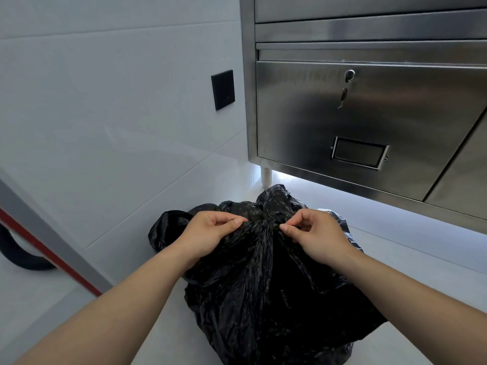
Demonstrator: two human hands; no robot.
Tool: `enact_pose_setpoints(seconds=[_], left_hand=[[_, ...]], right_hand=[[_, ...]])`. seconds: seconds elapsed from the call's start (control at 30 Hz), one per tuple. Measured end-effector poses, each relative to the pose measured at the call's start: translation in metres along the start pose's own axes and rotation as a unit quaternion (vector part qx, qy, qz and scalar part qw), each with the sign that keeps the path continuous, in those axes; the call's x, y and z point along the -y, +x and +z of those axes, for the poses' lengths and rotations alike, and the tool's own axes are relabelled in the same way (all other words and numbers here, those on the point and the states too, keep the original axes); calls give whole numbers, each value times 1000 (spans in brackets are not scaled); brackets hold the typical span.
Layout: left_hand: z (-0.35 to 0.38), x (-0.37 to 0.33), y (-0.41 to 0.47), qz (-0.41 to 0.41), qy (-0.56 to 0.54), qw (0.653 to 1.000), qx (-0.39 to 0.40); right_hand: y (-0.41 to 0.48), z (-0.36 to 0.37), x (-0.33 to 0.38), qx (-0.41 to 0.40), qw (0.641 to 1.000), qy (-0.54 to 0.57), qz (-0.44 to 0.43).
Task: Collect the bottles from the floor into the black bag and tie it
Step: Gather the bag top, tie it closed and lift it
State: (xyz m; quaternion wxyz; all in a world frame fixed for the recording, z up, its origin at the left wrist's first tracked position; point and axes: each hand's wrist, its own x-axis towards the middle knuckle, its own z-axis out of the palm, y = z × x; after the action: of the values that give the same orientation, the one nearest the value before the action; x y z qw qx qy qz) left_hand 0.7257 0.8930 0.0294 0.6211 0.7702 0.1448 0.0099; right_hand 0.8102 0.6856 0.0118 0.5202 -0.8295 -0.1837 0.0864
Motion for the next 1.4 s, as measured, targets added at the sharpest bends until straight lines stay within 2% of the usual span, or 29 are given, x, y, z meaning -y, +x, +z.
enact_pose_setpoints(seconds=[0.2, 0.33, 0.53, 0.67, 0.9, 1.0, 1.17, 1.4], left_hand=[[-21, -1, 1, 13, 23, 997, -71], [-26, -12, 5, 69, 82, 987, -121], [-6, -23, 4, 103, 25, 990, -93], [2, -21, 3, 86, -27, 994, -54], [11, -12, 3, 51, -123, 991, -22], [15, -15, 3, 71, -94, 993, -27], [21, -21, 0, 145, 12, 988, -52], [28, -34, -3, 190, -44, 979, -62]], right_hand=[[-2, -16, -5, -15, 1000, -3, 18], [-3, -14, 13, -44, 998, 25, -49], [0, 3, 35, -47, 987, 103, -118], [2, 4, 29, -70, 984, 96, -130], [-1, 14, 14, -55, 979, 191, -44], [-4, 16, 11, -43, 976, 211, -26], [-7, 18, 16, -39, 975, 208, -64], [-7, 15, 39, -45, 961, 249, -114]])
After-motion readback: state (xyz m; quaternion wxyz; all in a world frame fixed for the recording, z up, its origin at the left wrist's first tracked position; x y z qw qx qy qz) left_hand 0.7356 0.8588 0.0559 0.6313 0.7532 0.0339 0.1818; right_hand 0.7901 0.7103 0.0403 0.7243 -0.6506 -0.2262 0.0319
